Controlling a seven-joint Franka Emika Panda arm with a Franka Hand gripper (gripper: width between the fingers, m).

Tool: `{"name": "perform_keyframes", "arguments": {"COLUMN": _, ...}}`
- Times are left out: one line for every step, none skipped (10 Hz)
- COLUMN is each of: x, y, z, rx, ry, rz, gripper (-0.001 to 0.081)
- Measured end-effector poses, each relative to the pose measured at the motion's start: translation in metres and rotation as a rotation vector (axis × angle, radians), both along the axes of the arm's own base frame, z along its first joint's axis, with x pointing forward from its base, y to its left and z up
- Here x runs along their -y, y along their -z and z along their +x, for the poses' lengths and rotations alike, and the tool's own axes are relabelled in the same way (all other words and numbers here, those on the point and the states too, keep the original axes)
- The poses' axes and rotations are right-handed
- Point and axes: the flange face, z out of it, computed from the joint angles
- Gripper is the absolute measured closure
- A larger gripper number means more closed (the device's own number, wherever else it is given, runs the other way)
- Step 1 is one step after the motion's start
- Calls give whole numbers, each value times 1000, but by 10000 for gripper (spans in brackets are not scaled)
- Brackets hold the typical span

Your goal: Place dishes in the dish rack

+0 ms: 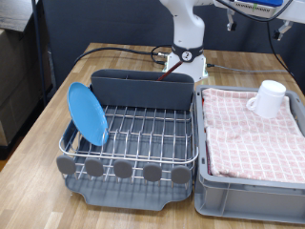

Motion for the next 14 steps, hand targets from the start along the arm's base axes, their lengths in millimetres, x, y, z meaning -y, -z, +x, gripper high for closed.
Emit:
{"name": "perform_keyframes", "arguments": {"x": 0, "y": 0, "z": 1, "rx": 4, "ry": -1, "rz": 2, "gripper": 3}}
{"name": "perform_keyframes", "arguments": {"x": -1, "y": 0, "z": 1, "rx": 7, "ry": 2, "rz": 11, "gripper": 3}}
{"name": "perform_keyframes", "arguments": {"x": -4, "y": -1, "z": 1, "rx": 12, "ry": 10, "rz": 33, "gripper": 3}}
{"name": "perform_keyframes", "arguments": {"x": -9, "y": -1, "z": 0, "rx": 10, "ry": 16, "rz": 46, "gripper": 3}}
{"name": "perform_keyframes", "arguments": {"x": -15, "y": -2, "z": -2, "rx": 5, "ry": 35, "rz": 56, "gripper": 3}}
{"name": "perform_keyframes", "arguments": {"x": -23, "y": -2, "z": -5, "rx": -2, "ry": 55, "rz": 67, "gripper": 3}}
{"name": "perform_keyframes", "arguments": {"x": -30, "y": -2, "z": -8, "rx": -3, "ry": 67, "rz": 73, "gripper": 3}}
{"name": "perform_keyframes", "arguments": {"x": -36, "y": -2, "z": -10, "rx": -3, "ry": 72, "rz": 79, "gripper": 3}}
{"name": "perform_keyframes", "arguments": {"x": -42, "y": -2, "z": -12, "rx": -2, "ry": 71, "rz": 80, "gripper": 3}}
{"name": "perform_keyframes", "arguments": {"x": -47, "y": -2, "z": -14, "rx": -4, "ry": 73, "rz": 87, "gripper": 3}}
{"name": "perform_keyframes", "arguments": {"x": -52, "y": -2, "z": -16, "rx": -2, "ry": 77, "rz": 94, "gripper": 3}}
{"name": "perform_keyframes", "arguments": {"x": -57, "y": -1, "z": -17, "rx": 7, "ry": 75, "rz": 100, "gripper": 3}}
{"name": "perform_keyframes", "arguments": {"x": -61, "y": 1, "z": -19, "rx": 12, "ry": 76, "rz": 105, "gripper": 3}}
{"name": "perform_keyframes", "arguments": {"x": -63, "y": 4, "z": -20, "rx": 17, "ry": 78, "rz": 110, "gripper": 3}}
